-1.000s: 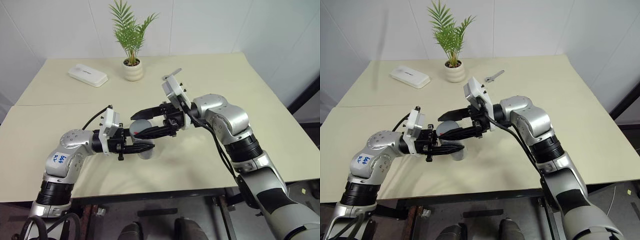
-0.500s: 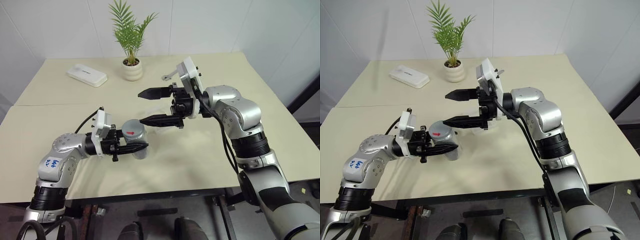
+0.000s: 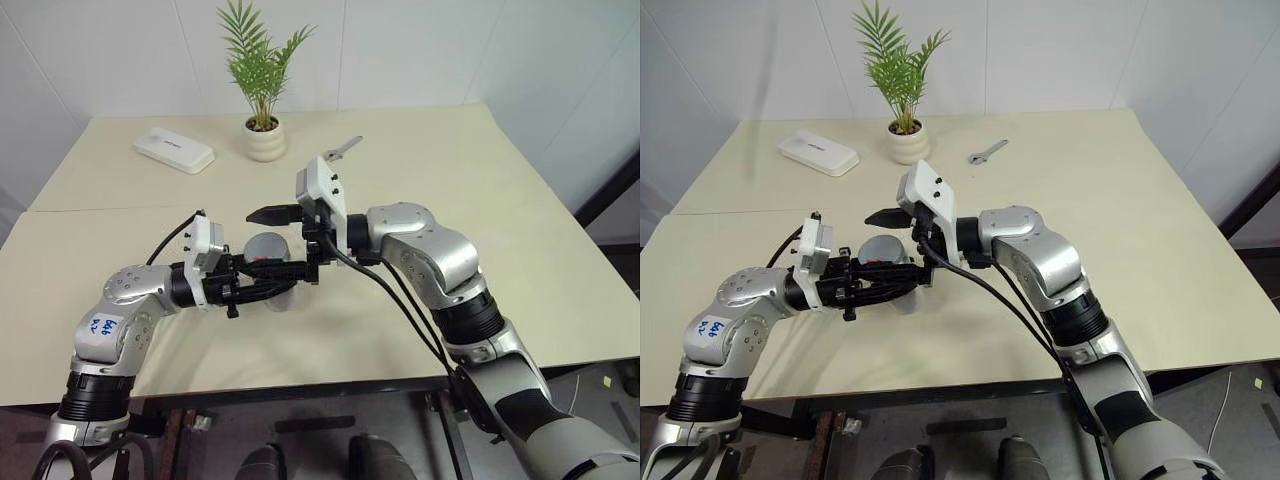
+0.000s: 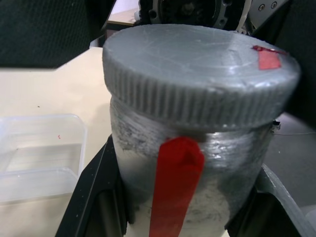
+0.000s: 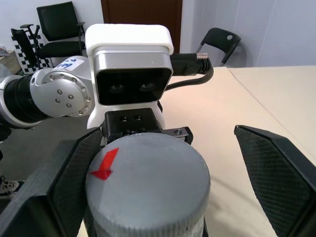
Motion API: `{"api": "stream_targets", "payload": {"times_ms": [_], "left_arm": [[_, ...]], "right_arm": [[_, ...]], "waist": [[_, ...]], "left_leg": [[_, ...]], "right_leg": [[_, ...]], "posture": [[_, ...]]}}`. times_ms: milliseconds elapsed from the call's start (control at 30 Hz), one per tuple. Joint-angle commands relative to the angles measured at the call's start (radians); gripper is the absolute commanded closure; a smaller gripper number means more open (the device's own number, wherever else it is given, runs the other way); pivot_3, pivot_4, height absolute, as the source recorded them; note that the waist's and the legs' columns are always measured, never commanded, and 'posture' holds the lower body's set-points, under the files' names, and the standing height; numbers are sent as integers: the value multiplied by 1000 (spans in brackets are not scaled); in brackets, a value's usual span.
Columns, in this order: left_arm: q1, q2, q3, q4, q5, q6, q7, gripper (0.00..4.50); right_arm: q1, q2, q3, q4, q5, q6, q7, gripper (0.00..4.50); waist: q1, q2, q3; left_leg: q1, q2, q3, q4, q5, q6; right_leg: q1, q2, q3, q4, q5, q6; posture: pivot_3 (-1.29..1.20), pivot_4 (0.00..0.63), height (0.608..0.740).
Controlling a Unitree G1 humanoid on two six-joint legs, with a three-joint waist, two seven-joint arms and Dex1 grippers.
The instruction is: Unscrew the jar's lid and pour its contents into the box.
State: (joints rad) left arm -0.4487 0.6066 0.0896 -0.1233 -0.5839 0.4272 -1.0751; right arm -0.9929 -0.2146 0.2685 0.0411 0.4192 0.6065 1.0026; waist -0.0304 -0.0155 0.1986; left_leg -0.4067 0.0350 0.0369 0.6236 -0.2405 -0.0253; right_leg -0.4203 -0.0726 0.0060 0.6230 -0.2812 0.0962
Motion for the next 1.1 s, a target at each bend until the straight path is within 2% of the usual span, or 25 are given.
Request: {"api": "stream_targets", "payload": {"times_ms": [33, 167, 800, 900, 1100], "left_arm": [[-8, 5, 4, -54, -19, 0, 0, 2595], [-2, 7, 8, -64, -24, 5, 7, 2595], [29, 30, 37, -63, -23, 8, -4, 2595], [30, 35, 39, -58, -22, 8, -7, 2595], [24, 26, 24, -48, -10, -2, -3, 2595]], "right_arm": [[-35, 8, -23, 1, -5, -29, -6, 17], [-41, -10, -33, 27, -15, -48, 3, 17], [30, -266, -185, 59, 56, -52, 147, 17], [29, -266, -203, 20, 103, -12, 168, 17], [22, -183, -147, -94, 137, 43, 125, 17]], "waist": [[0, 0, 0], [0, 0, 0], [-1, 0, 0], [0, 0, 0], [-1, 0, 0]], "left_leg": [[0, 0, 0, 0, 0, 0], [0, 0, 0, 0, 0, 0], [0, 0, 1, -1, 0, 0], [0, 1, 1, -1, 0, 0], [0, 3, 1, 0, 0, 0]], "right_leg": [[0, 0, 0, 0, 0, 0], [0, 1, 0, 0, 0, 0], [0, 2, 1, -1, 0, 0], [-1, 3, 1, 0, 0, 0], [-1, 5, 2, 1, 0, 0]], "posture": [[0, 150, 740], [0, 150, 740], [0, 150, 740], [0, 150, 740], [0, 150, 740]]}}
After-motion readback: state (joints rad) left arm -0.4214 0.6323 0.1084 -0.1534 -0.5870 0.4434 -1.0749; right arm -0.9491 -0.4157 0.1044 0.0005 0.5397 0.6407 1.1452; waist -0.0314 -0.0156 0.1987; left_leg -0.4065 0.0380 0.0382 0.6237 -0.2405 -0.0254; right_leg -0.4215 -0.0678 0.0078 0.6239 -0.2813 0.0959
